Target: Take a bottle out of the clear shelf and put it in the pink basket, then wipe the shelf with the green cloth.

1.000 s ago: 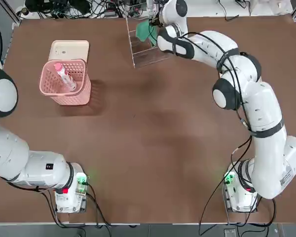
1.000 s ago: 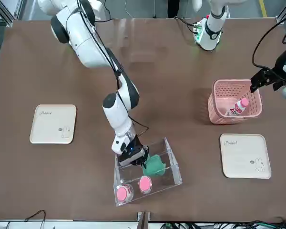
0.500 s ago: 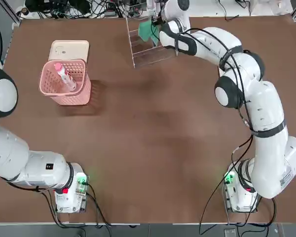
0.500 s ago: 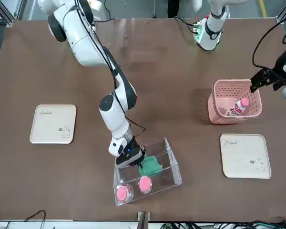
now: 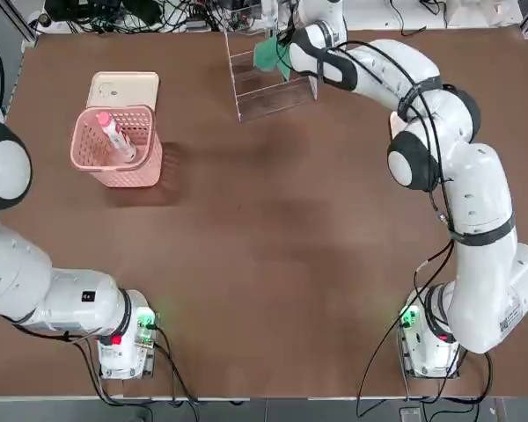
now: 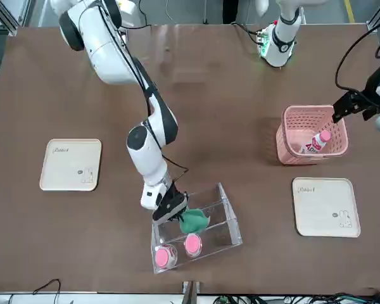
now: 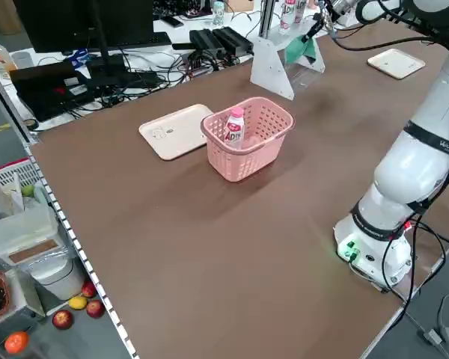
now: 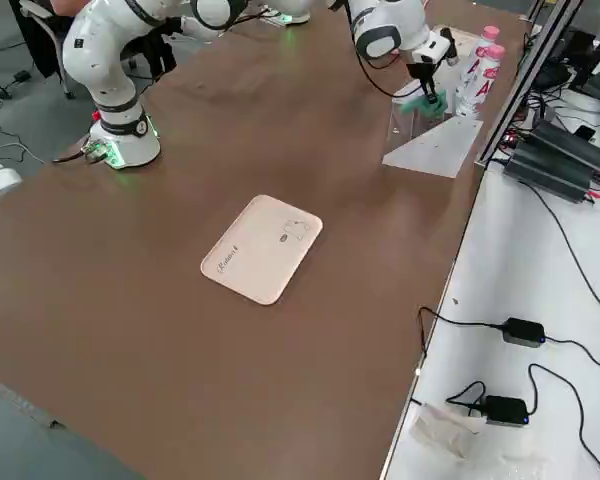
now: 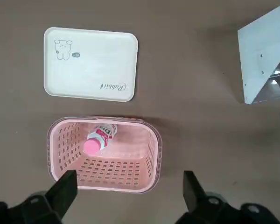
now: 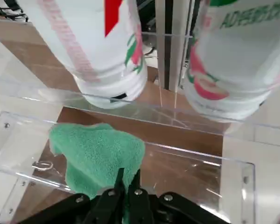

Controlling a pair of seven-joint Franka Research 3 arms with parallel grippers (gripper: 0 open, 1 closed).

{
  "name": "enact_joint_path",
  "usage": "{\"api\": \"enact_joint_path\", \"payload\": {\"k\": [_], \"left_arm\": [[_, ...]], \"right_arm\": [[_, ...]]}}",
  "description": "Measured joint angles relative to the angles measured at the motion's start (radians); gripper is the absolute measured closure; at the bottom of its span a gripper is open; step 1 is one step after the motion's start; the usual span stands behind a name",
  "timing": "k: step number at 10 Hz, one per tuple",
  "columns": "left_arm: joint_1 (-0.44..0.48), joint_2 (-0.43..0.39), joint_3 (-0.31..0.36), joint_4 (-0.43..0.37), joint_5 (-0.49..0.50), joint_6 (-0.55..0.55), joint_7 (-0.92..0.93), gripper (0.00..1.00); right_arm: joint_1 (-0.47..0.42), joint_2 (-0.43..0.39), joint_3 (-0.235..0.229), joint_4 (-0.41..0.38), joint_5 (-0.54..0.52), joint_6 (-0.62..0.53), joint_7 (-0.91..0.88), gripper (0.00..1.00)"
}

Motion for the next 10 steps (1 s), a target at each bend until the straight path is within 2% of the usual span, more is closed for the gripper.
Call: {"api": "enact_joint_path", "payload": {"k": [2,4,8,10], "left_arm": [[0.000,0.000,0.000,0.000,0.000,0.000,0.000,0.00],[0.000,0.000,0.000,0.000,0.000,0.000,0.000,0.00],[0.001,0.000,0.000,0.000,0.000,0.000,0.000,0.00],[0.001,0.000,0.000,0.000,0.000,0.000,0.000,0.00]], "right_arm": [[-0.008,-0.001,0.002,-0.002,0.001,-0.013,-0.027,0.95],[0.018,-0.001,0.009,-0.005,0.019,-0.009,0.059,0.95],[0.101,0.003,0.013,-0.022,0.022,0.135,0.318,0.95],[0.109,0.013,0.041,-0.022,0.030,0.201,0.393,0.95]]}}
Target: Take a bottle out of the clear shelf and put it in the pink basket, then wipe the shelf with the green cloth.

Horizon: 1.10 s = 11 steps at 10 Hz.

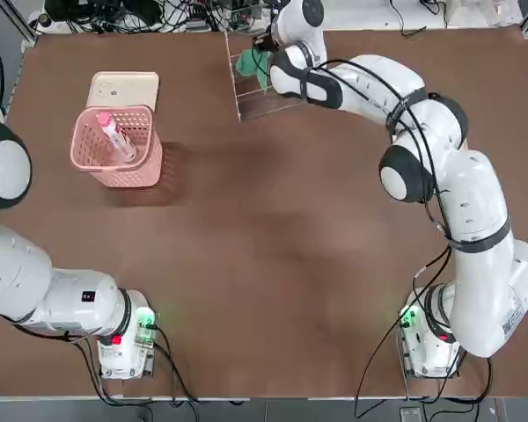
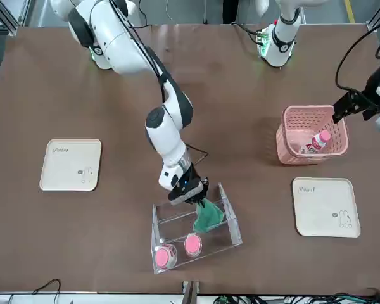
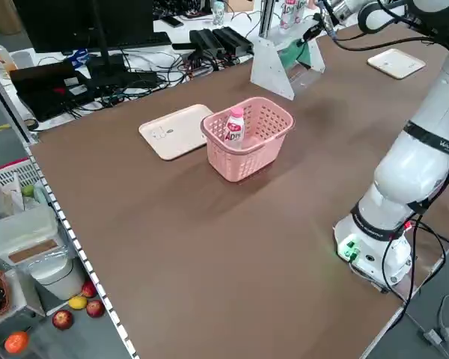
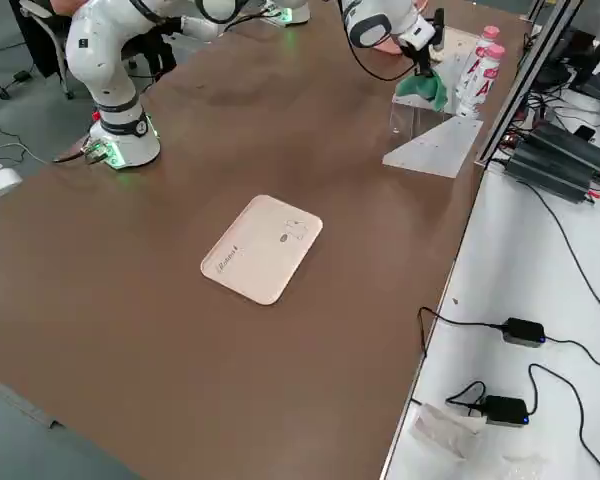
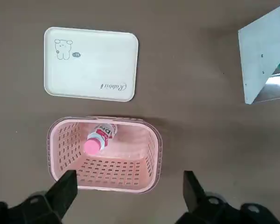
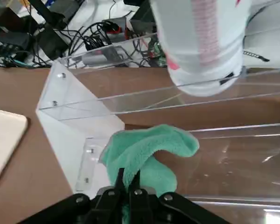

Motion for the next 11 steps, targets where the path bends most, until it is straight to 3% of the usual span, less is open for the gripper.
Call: {"api": "enact_joint_path", "payload": {"k": [4,7,9,11], "left_arm": [[0.000,0.000,0.000,0.000,0.000,0.000,0.000,0.00],[0.000,0.000,0.000,0.000,0.000,0.000,0.000,0.00],[0.000,0.000,0.000,0.000,0.000,0.000,0.000,0.00],[0.000,0.000,0.000,-0.001,0.000,0.000,0.000,0.00]], "right_arm": [[0.002,0.025,0.066,0.009,0.011,0.044,0.085,0.95],[-0.006,0.023,0.075,0.024,0.030,0.028,0.102,0.95],[-0.050,-0.013,0.073,0.058,0.029,-0.163,0.052,0.95],[-0.102,-0.106,0.074,0.077,0.033,-0.355,0.019,0.95]]}}
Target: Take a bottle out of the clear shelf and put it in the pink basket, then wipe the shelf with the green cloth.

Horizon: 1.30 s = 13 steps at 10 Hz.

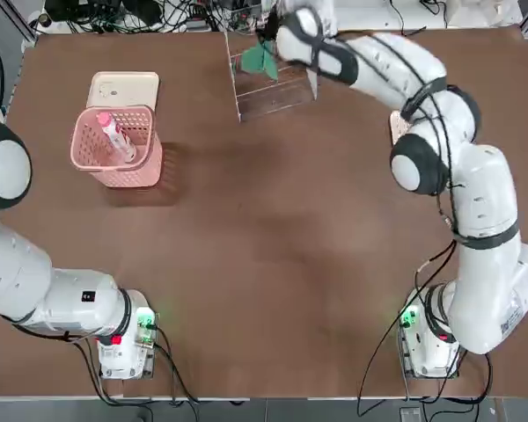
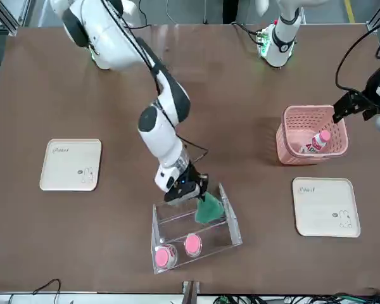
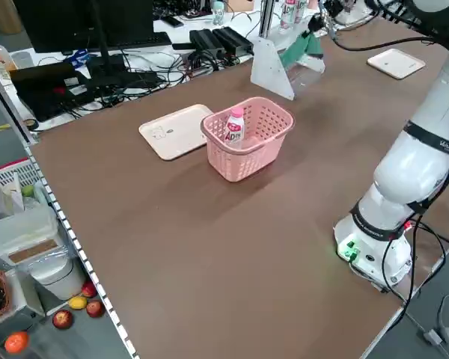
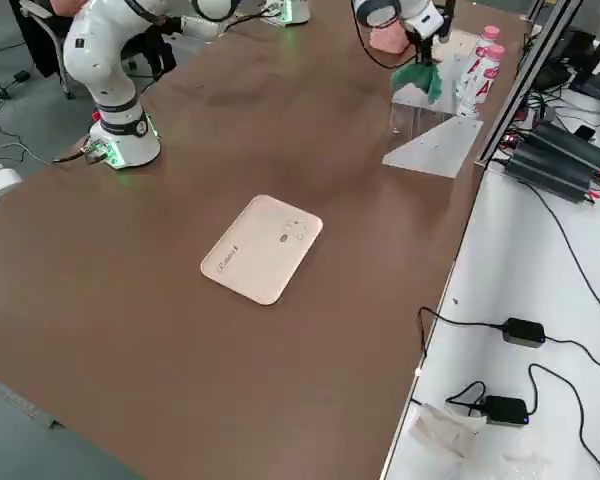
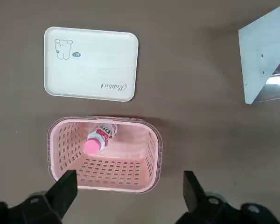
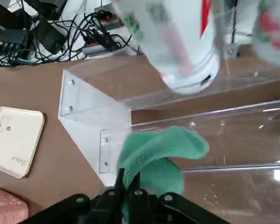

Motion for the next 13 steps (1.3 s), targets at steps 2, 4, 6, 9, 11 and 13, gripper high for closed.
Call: {"api": "enact_joint_path", "payload": {"k": [2,4,6,9,11,13], "left_arm": [[0.000,0.000,0.000,0.000,0.000,0.000,0.000,0.00],[0.000,0.000,0.000,0.000,0.000,0.000,0.000,0.00],[0.000,0.000,0.000,-0.001,0.000,0.001,0.000,0.00],[0.000,0.000,0.000,-0.001,0.000,0.001,0.000,0.00],[0.000,0.000,0.000,-0.001,0.000,0.001,0.000,0.00],[0.000,0.000,0.000,-0.001,0.000,0.001,0.000,0.00]], "right_arm": [[-0.012,-0.070,0.002,-0.003,0.010,-0.092,-0.010,0.95],[-0.009,-0.075,0.005,-0.053,0.010,-0.089,-0.059,0.95],[-0.004,-0.063,0.006,-0.156,0.009,-0.004,-0.127,0.95],[0.005,-0.057,0.006,-0.250,-0.023,0.141,-0.159,0.95],[0.008,-0.056,0.006,-0.321,-0.042,0.264,-0.182,0.95],[0.024,-0.056,0.007,-0.393,-0.043,0.396,-0.191,0.95]]}}
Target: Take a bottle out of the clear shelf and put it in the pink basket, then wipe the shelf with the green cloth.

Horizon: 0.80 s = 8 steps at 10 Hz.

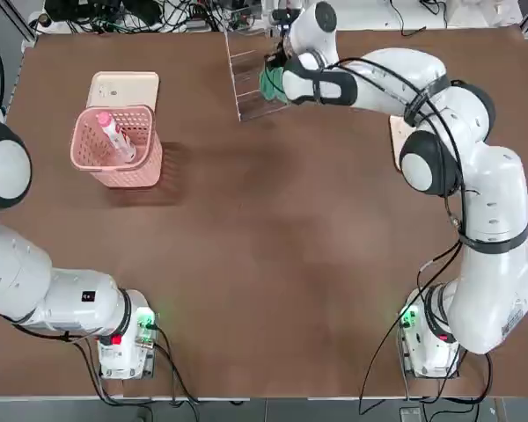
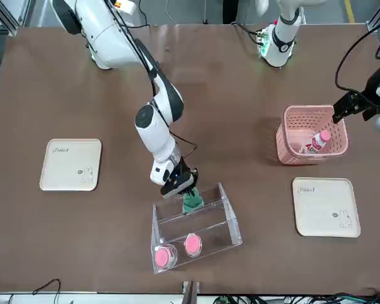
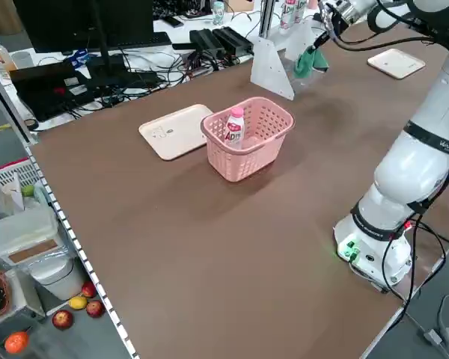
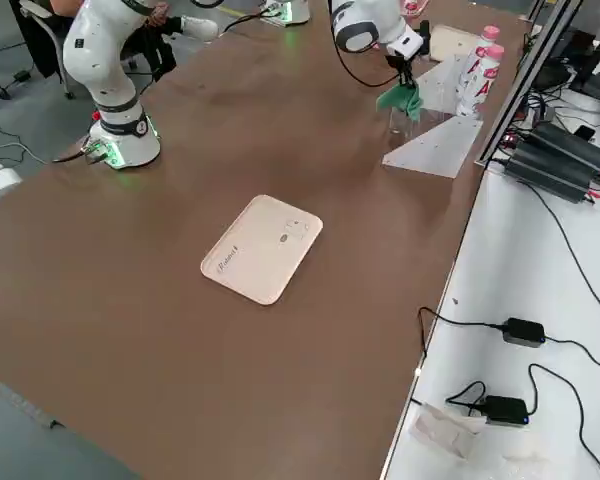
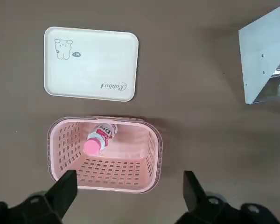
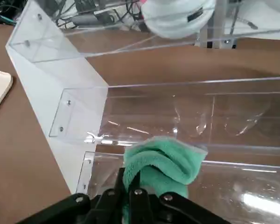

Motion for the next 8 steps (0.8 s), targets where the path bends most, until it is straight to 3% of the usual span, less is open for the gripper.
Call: {"api": "enact_joint_path", "payload": {"k": [5,8], "left_arm": [[0.001,0.000,0.000,0.000,0.000,0.000,0.000,0.00],[0.001,0.000,0.000,0.000,0.000,0.000,0.000,0.00]], "right_arm": [[0.015,-0.002,-0.010,-0.015,0.002,0.021,0.024,0.95],[0.039,-0.015,-0.007,-0.012,0.002,-0.118,0.115,0.95]]}}
